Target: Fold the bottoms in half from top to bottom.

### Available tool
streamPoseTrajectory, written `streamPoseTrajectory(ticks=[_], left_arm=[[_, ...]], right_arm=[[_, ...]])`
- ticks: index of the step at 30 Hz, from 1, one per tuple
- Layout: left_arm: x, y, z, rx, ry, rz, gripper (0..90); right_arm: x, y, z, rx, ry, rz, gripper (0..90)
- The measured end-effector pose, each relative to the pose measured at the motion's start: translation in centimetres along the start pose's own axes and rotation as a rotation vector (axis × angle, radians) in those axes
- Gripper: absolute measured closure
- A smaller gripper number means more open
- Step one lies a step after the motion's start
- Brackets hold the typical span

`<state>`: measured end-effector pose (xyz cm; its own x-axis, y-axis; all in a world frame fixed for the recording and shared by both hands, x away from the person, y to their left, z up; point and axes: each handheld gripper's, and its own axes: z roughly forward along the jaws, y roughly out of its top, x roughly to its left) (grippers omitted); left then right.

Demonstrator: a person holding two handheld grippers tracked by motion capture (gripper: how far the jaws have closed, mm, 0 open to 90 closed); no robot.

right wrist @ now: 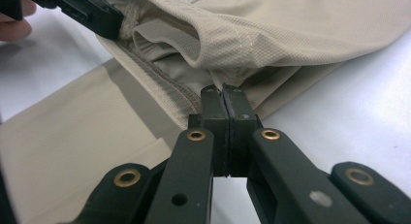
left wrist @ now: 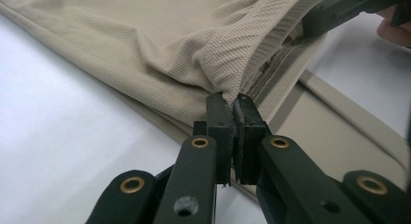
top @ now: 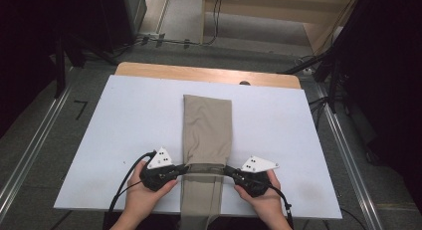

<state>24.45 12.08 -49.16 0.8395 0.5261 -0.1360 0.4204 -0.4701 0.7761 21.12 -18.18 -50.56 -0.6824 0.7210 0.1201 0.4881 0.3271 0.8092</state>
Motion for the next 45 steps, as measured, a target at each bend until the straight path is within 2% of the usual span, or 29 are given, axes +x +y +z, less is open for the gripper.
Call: streamPoseTrajectory(ticks=[4, 9, 13, 26, 30, 31, 32, 33, 34, 35, 38, 40, 41, 44, 45], left_arm=[[-0.8, -0.4, -0.6, 0.002, -0.013, 0.003, 88.4], [-2.2, -0.7, -1.2, 0.017, -0.007, 0.044, 88.3], [-3.2, -1.1, -1.8, 0.025, -0.023, 0.057, 88.3], [-5.8, -2.9, -3.9, 0.045, -0.101, 0.028, 88.2], [-6.5, -3.3, -4.7, 0.024, -0.107, 0.027, 87.4], [-6.6, -3.5, -4.9, 0.009, -0.105, 0.026, 84.0], [-6.5, -3.6, -5.1, -0.012, -0.114, 0.014, 75.1], [-6.4, -3.7, -5.2, -0.032, -0.130, 0.000, 60.9], [-6.2, -3.7, -5.5, -0.049, -0.123, -0.001, 48.0], [-6.1, -3.6, -5.8, -0.074, -0.104, 0.004, 40.4], [-5.1, -2.7, -6.4, -0.130, -0.127, -0.015, 28.5], [-4.3, -2.0, -6.4, -0.127, -0.137, 0.001, 15.6], [-4.0, -1.7, -6.2, -0.127, -0.144, 0.006, 11.9], [-2.9, -1.1, -5.8, -0.143, -0.183, 0.000, 5.9], [-2.6, -0.8, -5.6, -0.141, -0.179, 0.020, 5.3]], right_arm=[[0.9, -0.7, -0.7, 0.002, 0.014, -0.011, 87.8], [1.9, -1.4, -1.4, 0.001, 0.022, -0.011, 87.8], [2.8, -2.1, -2.3, -0.010, 0.031, -0.018, 87.8], [5.6, -4.0, -4.6, -0.019, 0.080, -0.026, 87.7], [6.1, -4.2, -5.2, -0.018, 0.104, -0.022, 84.7], [6.3, -4.2, -5.4, -0.029, 0.119, -0.028, 76.4], [6.3, -4.3, -5.6, -0.045, 0.141, -0.033, 63.9], [6.3, -4.2, -5.9, -0.053, 0.160, -0.028, 51.5], [6.3, -4.1, -6.2, -0.070, 0.161, -0.028, 42.1], [6.2, -4.0, -6.6, -0.088, 0.166, -0.027, 36.1], [5.6, -3.5, -7.3, -0.115, 0.162, -0.015, 24.7], [5.1, -3.0, -7.4, -0.107, 0.142, -0.004, 18.4], [4.8, -2.7, -7.4, -0.107, 0.134, -0.004, 16.6], [3.9, -1.8, -7.2, -0.123, 0.125, 0.004, 11.3], [3.7, -1.5, -7.2, -0.129, 0.123, 0.008, 7.7]])
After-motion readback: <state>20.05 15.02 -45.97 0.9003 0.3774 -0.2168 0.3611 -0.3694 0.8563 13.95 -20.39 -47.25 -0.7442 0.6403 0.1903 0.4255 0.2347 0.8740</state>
